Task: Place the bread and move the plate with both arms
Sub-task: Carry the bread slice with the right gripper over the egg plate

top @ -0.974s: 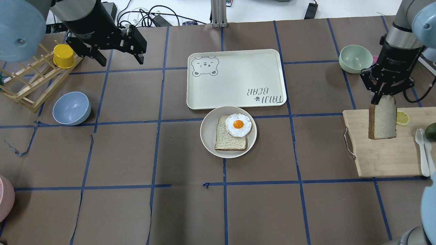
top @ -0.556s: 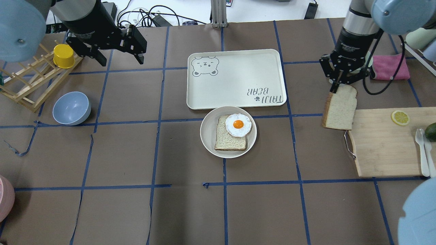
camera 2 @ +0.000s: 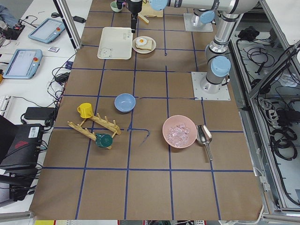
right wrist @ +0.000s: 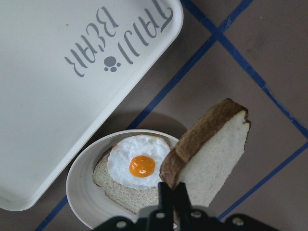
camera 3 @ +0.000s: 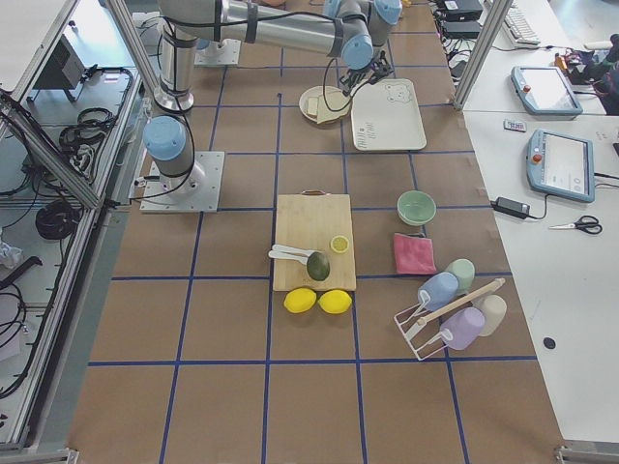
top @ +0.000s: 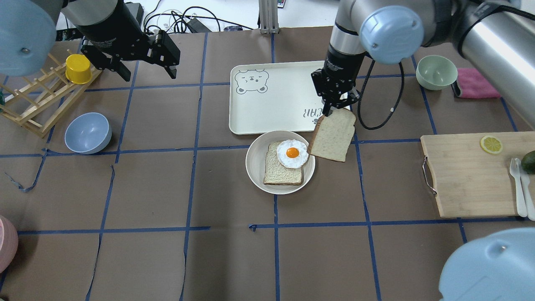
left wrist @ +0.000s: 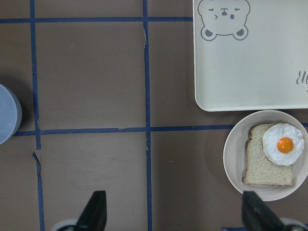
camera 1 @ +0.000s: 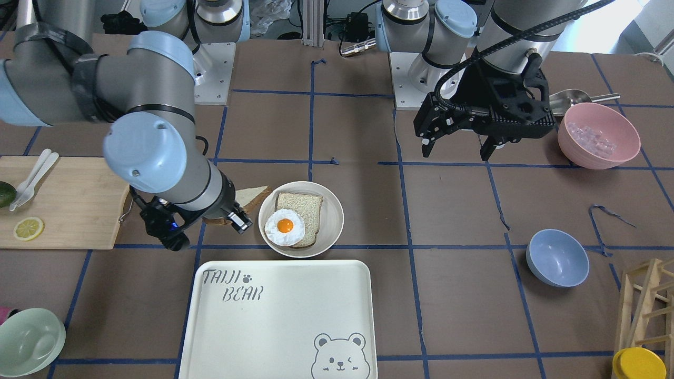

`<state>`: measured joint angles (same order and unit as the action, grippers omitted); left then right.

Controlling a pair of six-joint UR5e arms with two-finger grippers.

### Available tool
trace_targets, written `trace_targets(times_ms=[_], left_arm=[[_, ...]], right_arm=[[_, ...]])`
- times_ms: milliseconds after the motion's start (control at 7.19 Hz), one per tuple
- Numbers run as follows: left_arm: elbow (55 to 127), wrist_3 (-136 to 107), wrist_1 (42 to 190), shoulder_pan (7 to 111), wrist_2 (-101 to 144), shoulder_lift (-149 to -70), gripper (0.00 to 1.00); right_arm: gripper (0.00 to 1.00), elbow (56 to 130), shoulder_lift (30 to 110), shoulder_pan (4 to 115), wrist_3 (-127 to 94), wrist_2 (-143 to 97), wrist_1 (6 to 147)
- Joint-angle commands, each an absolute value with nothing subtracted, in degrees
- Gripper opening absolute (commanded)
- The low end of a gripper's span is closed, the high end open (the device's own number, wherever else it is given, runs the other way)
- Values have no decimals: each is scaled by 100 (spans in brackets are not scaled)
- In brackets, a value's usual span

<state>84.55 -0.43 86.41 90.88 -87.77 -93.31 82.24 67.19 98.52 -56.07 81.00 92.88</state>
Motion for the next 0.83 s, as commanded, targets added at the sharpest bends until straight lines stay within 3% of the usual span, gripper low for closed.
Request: trace_targets(times_ms=[0, 695], left_arm=[[8455, -44, 8640, 9088, -8780, -9334, 100], [8455, -44, 8640, 9088, -8780, -9334, 100]], right_arm=[[0, 8218, 6522, 10247, -6212, 7963, 9448], [0, 8244, 6144, 10608, -6521, 7911, 9844]])
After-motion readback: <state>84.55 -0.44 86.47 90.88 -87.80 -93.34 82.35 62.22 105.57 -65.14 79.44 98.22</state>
